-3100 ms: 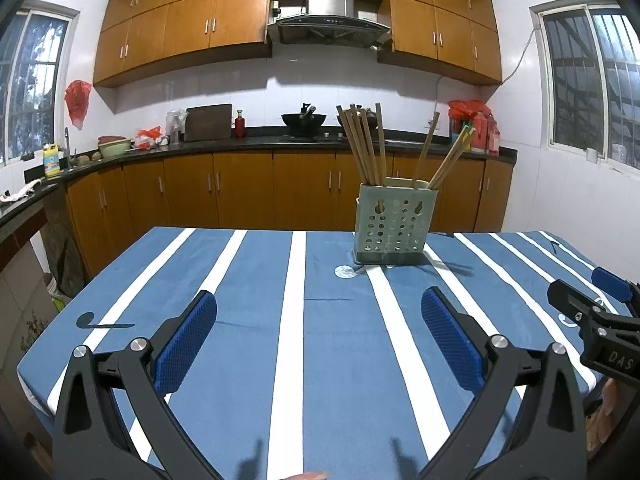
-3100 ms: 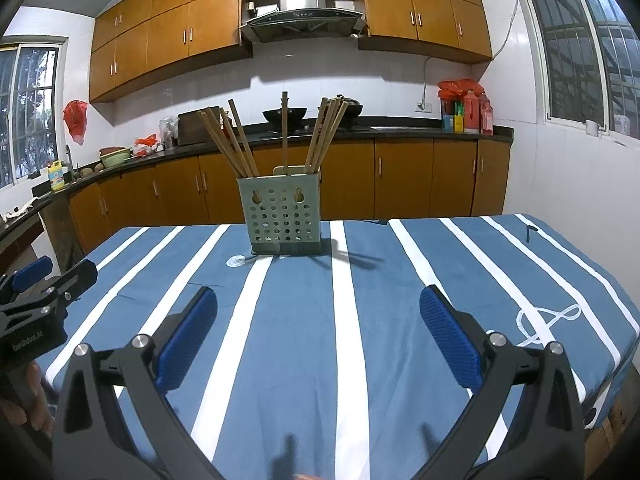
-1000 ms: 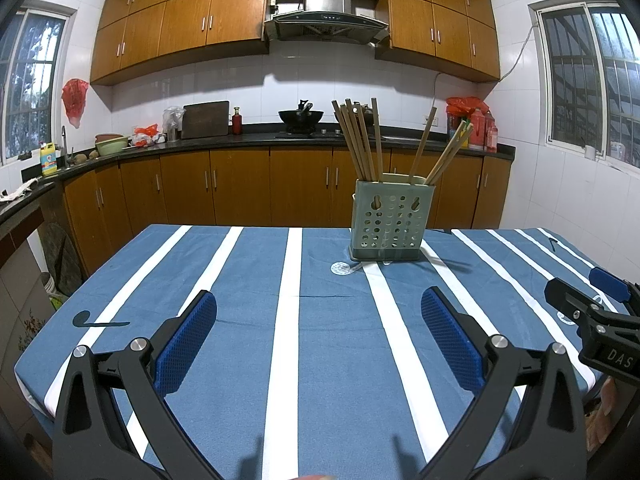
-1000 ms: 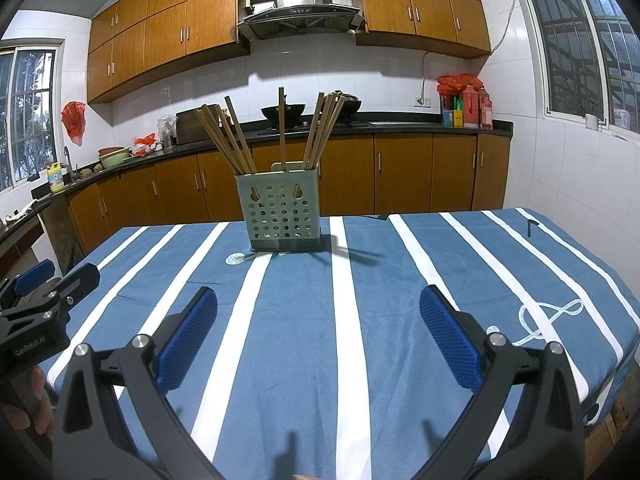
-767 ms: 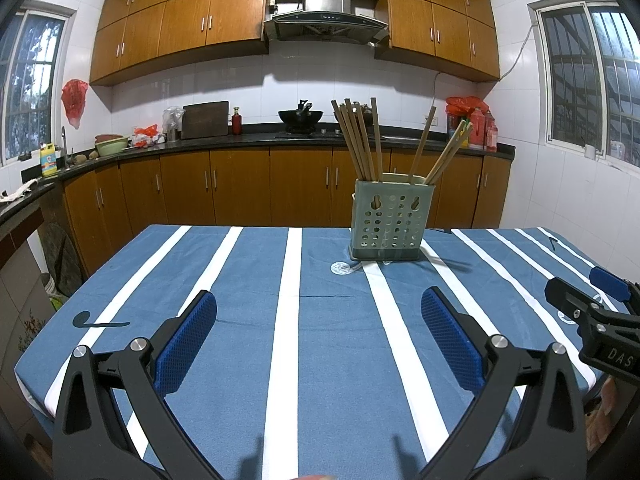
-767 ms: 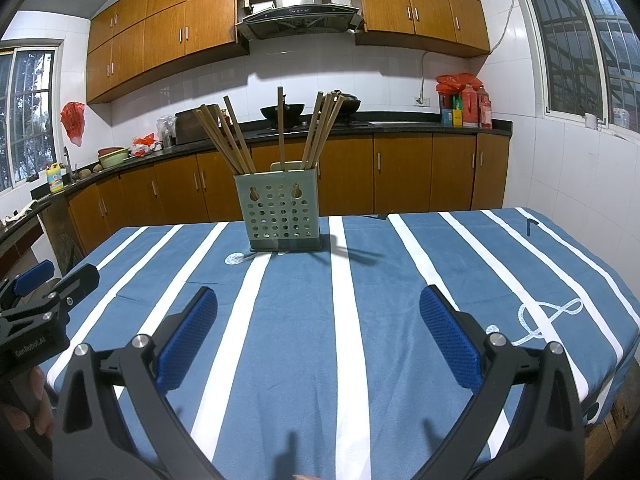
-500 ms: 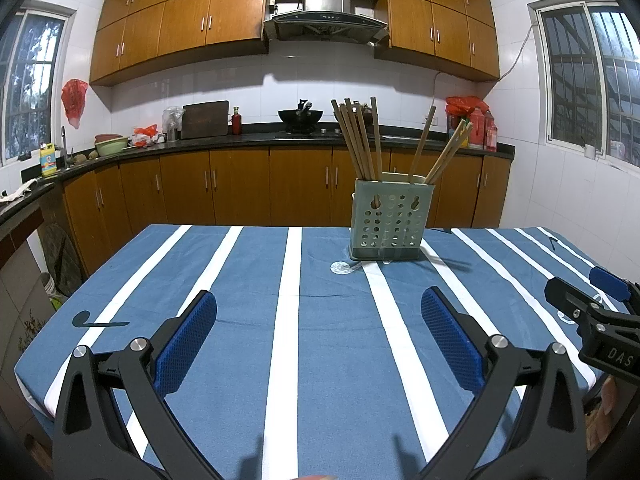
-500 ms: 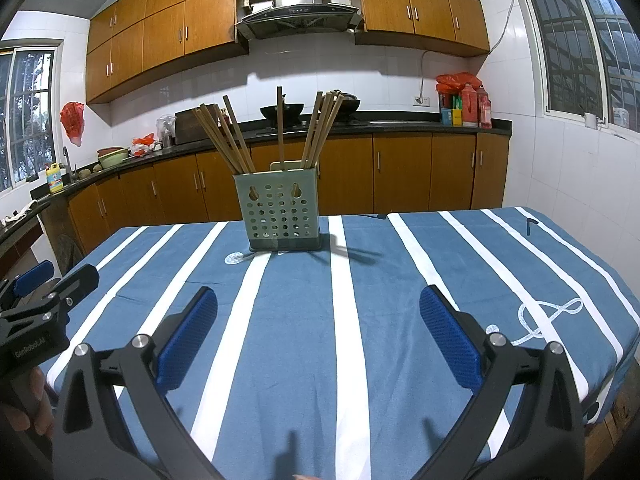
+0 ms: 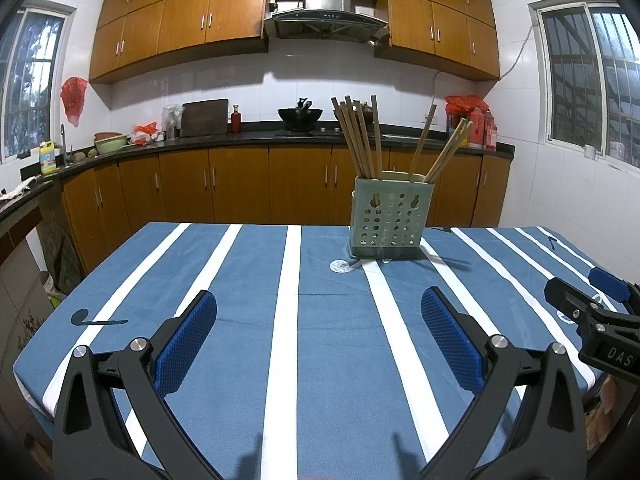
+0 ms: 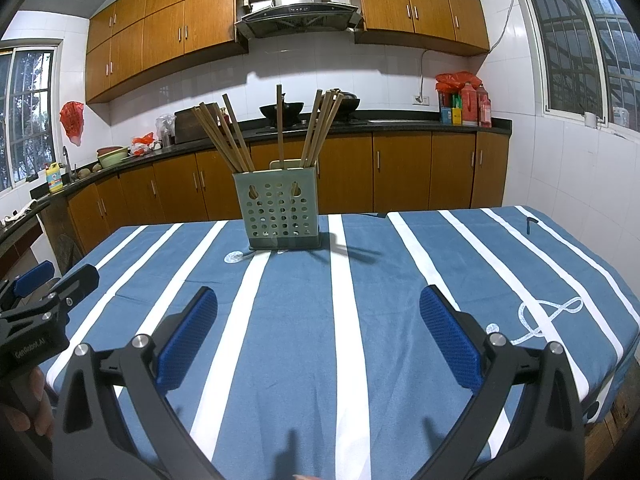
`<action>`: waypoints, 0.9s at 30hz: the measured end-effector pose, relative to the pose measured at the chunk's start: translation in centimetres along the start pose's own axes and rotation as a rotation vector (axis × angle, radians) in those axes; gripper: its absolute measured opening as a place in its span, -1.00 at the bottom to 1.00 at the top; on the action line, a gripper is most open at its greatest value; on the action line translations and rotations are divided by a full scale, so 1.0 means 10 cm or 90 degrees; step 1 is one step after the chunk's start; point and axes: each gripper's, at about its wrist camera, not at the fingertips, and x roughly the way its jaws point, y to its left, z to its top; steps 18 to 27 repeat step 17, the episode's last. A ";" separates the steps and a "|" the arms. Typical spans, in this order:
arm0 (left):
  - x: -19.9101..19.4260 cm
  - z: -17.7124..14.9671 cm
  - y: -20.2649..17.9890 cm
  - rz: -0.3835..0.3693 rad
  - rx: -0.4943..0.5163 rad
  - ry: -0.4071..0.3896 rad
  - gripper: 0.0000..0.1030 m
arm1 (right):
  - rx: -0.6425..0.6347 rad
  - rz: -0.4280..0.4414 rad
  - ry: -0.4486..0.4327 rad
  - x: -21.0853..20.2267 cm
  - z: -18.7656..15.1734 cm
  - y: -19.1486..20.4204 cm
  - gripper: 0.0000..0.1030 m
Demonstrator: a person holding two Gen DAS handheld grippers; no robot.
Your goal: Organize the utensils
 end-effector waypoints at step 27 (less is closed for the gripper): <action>0.04 -0.01 0.06 0.000 -0.008 0.002 0.97 | 0.001 0.000 0.001 0.00 0.00 0.01 0.92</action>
